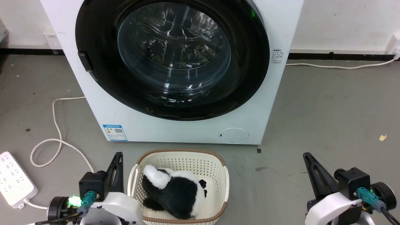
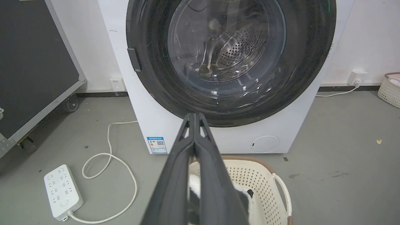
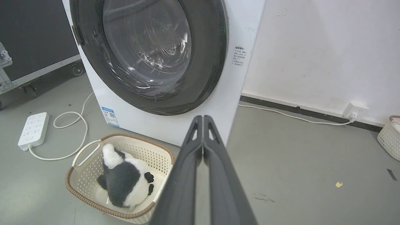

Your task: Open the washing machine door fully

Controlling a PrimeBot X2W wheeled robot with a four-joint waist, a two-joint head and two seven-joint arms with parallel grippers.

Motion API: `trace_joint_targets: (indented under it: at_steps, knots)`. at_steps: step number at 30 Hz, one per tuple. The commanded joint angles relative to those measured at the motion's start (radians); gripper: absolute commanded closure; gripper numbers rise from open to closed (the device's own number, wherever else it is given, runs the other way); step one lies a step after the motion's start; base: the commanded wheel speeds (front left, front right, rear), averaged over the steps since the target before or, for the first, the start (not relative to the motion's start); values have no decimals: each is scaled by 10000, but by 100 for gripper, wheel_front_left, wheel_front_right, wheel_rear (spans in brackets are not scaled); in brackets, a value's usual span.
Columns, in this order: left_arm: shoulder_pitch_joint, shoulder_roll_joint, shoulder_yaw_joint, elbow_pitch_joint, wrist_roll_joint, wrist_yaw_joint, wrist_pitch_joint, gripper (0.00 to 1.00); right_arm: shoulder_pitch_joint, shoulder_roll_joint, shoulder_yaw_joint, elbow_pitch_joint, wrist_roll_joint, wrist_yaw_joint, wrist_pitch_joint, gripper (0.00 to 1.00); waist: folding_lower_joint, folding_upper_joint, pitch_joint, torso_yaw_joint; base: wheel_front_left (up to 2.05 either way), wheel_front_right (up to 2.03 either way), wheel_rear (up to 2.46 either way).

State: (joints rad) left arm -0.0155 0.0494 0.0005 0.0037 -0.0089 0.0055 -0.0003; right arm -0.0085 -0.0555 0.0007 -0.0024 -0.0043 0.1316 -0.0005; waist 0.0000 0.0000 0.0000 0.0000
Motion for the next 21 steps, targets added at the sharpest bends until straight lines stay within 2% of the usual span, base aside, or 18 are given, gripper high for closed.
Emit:
trace_joint_targets:
  at_steps: [1, 21]
  knots:
    - [155, 8, -5, -37, 89, -55, 3, 100, 85, 53, -7, 24, 43, -9, 5, 100, 0, 0, 0, 0, 0, 0, 0]
    - [155, 8, -5, -37, 89, -55, 3, 100, 85, 53, -7, 24, 43, -9, 5, 100, 0, 0, 0, 0, 0, 0, 0]
